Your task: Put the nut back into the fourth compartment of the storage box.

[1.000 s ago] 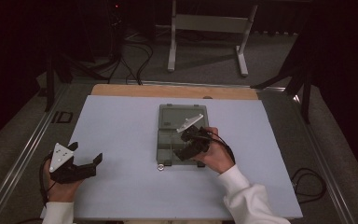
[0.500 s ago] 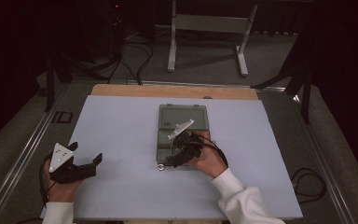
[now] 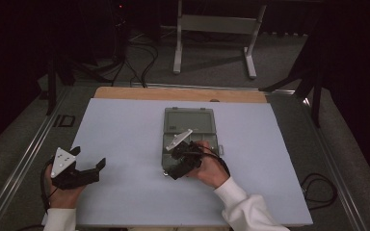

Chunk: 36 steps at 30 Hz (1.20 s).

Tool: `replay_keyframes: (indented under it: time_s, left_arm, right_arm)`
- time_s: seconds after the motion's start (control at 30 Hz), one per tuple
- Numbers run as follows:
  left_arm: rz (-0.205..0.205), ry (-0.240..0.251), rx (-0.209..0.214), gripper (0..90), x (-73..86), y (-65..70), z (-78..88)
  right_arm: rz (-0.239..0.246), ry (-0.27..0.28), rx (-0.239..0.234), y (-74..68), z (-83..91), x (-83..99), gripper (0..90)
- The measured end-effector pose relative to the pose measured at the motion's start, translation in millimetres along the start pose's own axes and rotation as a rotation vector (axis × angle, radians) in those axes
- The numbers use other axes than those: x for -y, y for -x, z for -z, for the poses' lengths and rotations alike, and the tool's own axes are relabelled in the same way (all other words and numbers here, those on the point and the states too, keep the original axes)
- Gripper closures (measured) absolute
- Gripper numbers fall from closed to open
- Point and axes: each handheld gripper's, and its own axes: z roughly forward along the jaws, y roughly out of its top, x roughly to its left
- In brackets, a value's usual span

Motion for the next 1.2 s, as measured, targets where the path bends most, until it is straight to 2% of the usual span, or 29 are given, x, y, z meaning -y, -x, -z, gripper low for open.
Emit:
replay_keyframes:
  time_s: [0.67, 0.9, 1.2]
  left_arm:
    - [-0.002, -0.002, -0.001, 3.8, 0.0, 0.0, -0.1]
    - [-0.001, 0.0, -0.001, 3.8, 0.0, 0.2, 0.0]
    - [-0.002, -0.001, 0.0, 3.8, -0.1, -0.1, 0.0]
  right_arm:
    - [0.093, -0.009, -0.072, -30.7, -17.5, 0.5, 20.1]
    - [0.128, -0.034, -0.091, -41.9, -25.8, 1.6, 20.2]
    - [0.173, -0.062, -0.096, -49.4, -37.5, 1.5, 19.4]
